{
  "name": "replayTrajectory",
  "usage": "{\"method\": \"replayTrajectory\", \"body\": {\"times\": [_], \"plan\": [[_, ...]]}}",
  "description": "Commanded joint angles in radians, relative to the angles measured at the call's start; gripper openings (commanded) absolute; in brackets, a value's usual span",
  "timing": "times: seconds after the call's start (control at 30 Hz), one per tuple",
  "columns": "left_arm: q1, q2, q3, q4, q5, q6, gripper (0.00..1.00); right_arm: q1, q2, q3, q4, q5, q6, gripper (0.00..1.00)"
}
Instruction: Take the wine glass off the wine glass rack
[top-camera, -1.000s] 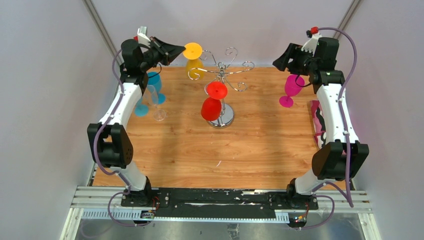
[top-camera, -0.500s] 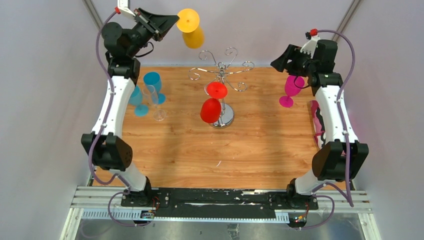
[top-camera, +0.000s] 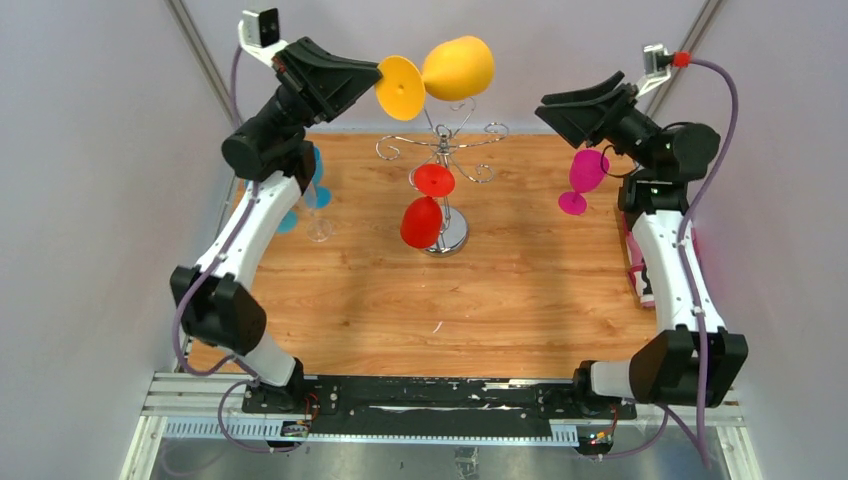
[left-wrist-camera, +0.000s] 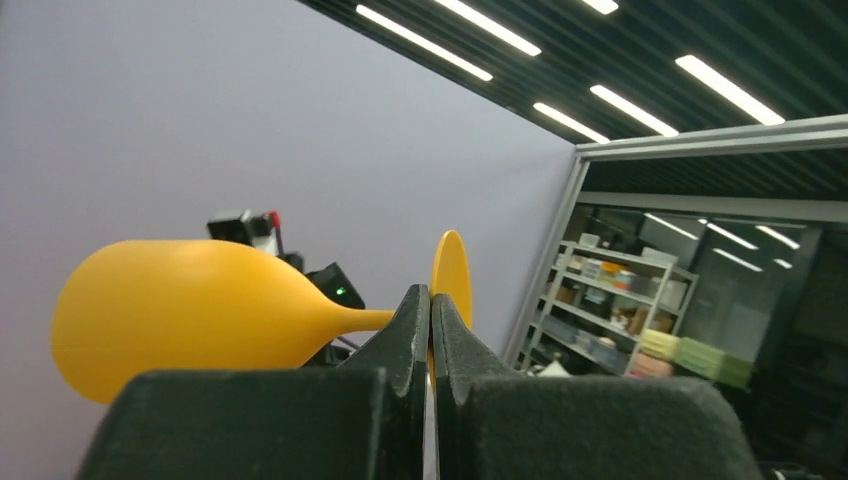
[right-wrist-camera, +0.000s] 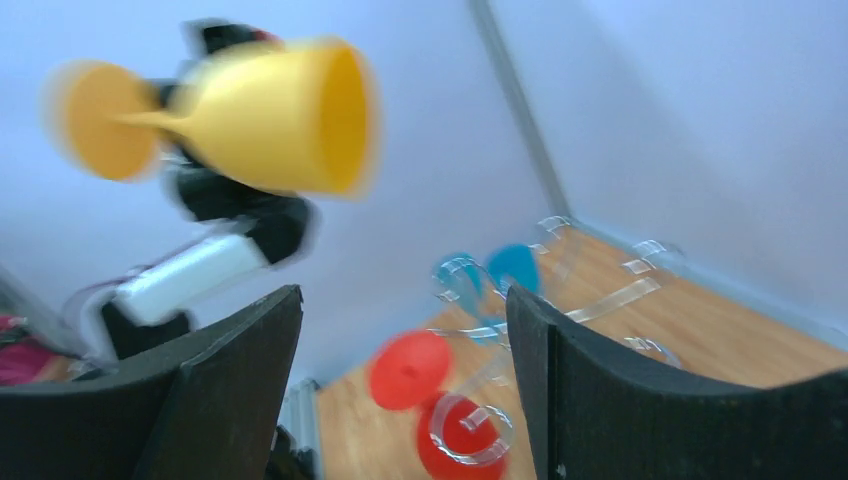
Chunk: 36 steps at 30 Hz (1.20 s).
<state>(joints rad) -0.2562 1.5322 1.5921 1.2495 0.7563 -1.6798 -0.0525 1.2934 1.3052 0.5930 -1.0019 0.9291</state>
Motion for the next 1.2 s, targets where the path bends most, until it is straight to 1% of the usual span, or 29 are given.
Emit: {"method": "replayTrajectory", "body": {"times": [0.0,0.03,0.07,0.27,0.43,0.77,0.9,1.03,1.1,1.17], "plan": [[0.002,0.117,-0.002,0.333,0.016,-0.213,0.00,0.005,0.060,-0.020,0.873,-0.090,0.669,0.79],[0.002,0.128,-0.005,0.333,0.020,-0.201,0.00,0.007,0.082,-0.007,0.990,-0.063,0.754,0.80],[0.002,0.133,-0.014,0.333,0.019,-0.190,0.00,0.018,0.096,0.003,1.000,-0.052,0.784,0.81],[0.002,0.142,-0.039,0.334,0.006,-0.180,0.00,0.121,0.169,0.073,0.999,-0.050,0.790,0.81],[0.002,0.118,-0.046,0.332,0.009,-0.178,0.00,0.160,0.239,0.112,1.001,-0.045,0.798,0.81],[-0.001,0.071,-0.107,0.333,0.015,-0.165,0.00,0.209,0.342,0.193,0.994,-0.031,0.800,0.81],[-0.019,0.075,-0.138,0.332,0.011,-0.152,0.00,0.258,0.394,0.268,0.997,-0.014,0.813,0.80],[-0.032,0.090,-0.141,0.332,0.006,-0.141,0.00,0.333,0.454,0.358,1.003,-0.016,0.836,0.79],[-0.032,0.100,-0.127,0.332,0.002,-0.142,0.00,0.367,0.474,0.392,1.004,-0.025,0.843,0.77],[-0.033,0.113,-0.105,0.332,0.003,-0.147,0.00,0.391,0.479,0.394,1.004,-0.032,0.843,0.69]]}}
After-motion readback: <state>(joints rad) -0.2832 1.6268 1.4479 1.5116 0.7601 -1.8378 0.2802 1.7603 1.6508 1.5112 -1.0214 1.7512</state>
